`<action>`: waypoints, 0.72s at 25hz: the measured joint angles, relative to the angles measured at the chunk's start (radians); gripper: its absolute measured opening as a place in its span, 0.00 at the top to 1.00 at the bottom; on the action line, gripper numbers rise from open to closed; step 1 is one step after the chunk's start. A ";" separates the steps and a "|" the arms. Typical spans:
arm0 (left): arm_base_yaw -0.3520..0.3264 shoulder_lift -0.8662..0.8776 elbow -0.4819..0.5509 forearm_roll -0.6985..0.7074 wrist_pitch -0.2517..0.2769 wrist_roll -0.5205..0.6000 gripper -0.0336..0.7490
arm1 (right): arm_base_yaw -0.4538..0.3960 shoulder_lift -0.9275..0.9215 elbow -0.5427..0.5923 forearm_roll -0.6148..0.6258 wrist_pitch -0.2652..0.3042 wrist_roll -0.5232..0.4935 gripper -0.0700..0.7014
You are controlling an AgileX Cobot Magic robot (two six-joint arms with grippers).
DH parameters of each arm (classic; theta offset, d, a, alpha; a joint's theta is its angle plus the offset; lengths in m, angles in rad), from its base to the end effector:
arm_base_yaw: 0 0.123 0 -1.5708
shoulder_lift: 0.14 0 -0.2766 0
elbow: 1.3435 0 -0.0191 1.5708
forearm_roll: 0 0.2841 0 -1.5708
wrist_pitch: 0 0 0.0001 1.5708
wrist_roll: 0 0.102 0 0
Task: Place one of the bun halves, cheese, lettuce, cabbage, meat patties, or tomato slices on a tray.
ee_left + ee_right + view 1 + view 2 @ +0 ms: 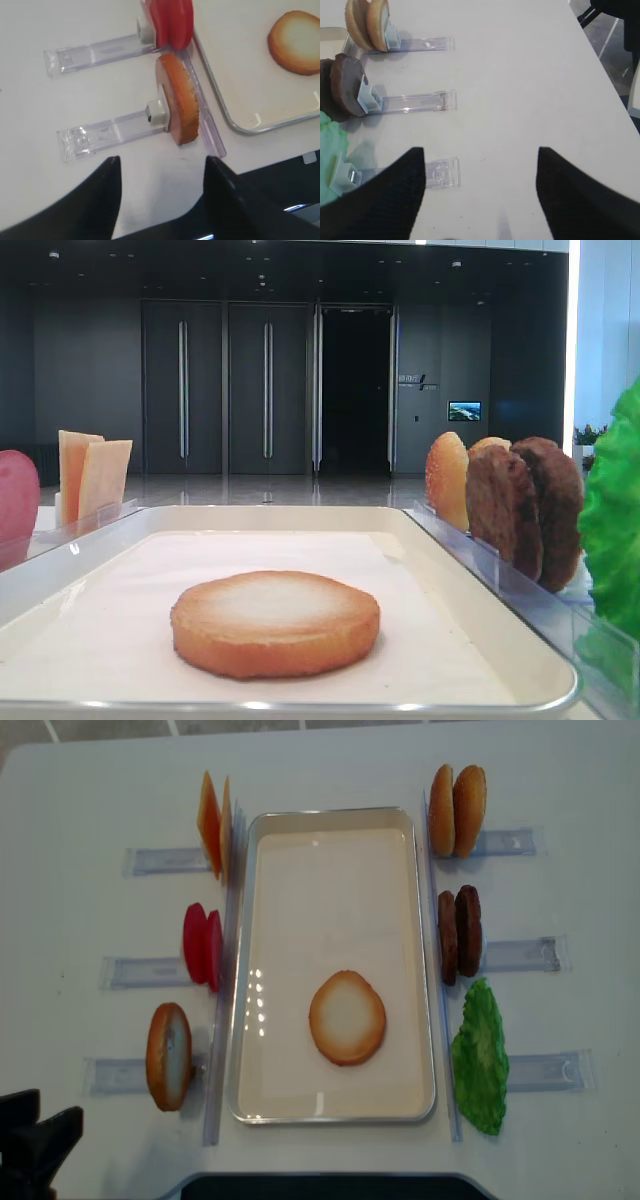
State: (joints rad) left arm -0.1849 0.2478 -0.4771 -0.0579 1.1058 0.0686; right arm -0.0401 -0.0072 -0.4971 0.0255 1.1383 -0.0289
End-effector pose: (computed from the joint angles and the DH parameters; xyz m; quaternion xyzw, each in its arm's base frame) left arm 0.0774 -0.0198 0.2619 0.1147 0.9171 -0.0509 0.3784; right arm 0.0381 0.0008 0.2808 0.0039 0.8717 -0.0042 0.4901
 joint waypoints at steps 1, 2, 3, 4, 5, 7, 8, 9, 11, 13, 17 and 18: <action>0.000 -0.022 0.000 -0.005 0.000 0.007 0.45 | 0.000 0.000 0.000 0.000 0.000 0.000 0.29; 0.000 -0.040 0.000 -0.006 0.000 0.010 0.45 | 0.000 0.000 0.000 0.000 0.000 0.000 0.29; 0.000 -0.061 0.000 -0.005 0.000 0.010 0.45 | 0.000 0.000 0.000 0.000 0.000 0.000 0.29; 0.000 -0.081 0.002 -0.004 0.000 0.009 0.45 | 0.000 0.000 0.000 0.000 0.000 0.000 0.29; 0.000 -0.098 0.002 0.000 0.000 -0.001 0.45 | 0.000 0.000 0.000 0.000 0.000 0.000 0.29; 0.000 -0.121 0.003 0.019 0.001 -0.027 0.45 | 0.000 0.000 0.000 0.000 0.000 0.000 0.29; 0.000 -0.129 0.004 0.027 0.001 -0.040 0.45 | 0.000 0.000 0.000 0.000 0.000 0.000 0.29; 0.000 -0.134 0.004 0.031 0.001 -0.045 0.45 | 0.000 0.000 0.000 0.000 0.000 0.000 0.29; 0.001 -0.143 0.005 0.034 0.002 -0.051 0.45 | 0.000 0.000 0.000 0.000 0.000 0.000 0.29; 0.015 -0.146 0.005 0.035 0.002 -0.054 0.45 | 0.000 0.000 0.000 0.000 0.000 0.000 0.29; 0.090 -0.146 0.005 0.036 0.002 -0.054 0.45 | 0.000 0.000 0.000 0.000 0.000 0.000 0.29; 0.119 -0.149 0.005 0.036 0.002 -0.054 0.45 | 0.000 0.000 0.000 0.000 0.000 0.000 0.29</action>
State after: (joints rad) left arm -0.0663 0.0987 -0.4724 -0.0216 1.1076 0.0147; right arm -0.0401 -0.0072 -0.4971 0.0255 1.1383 -0.0289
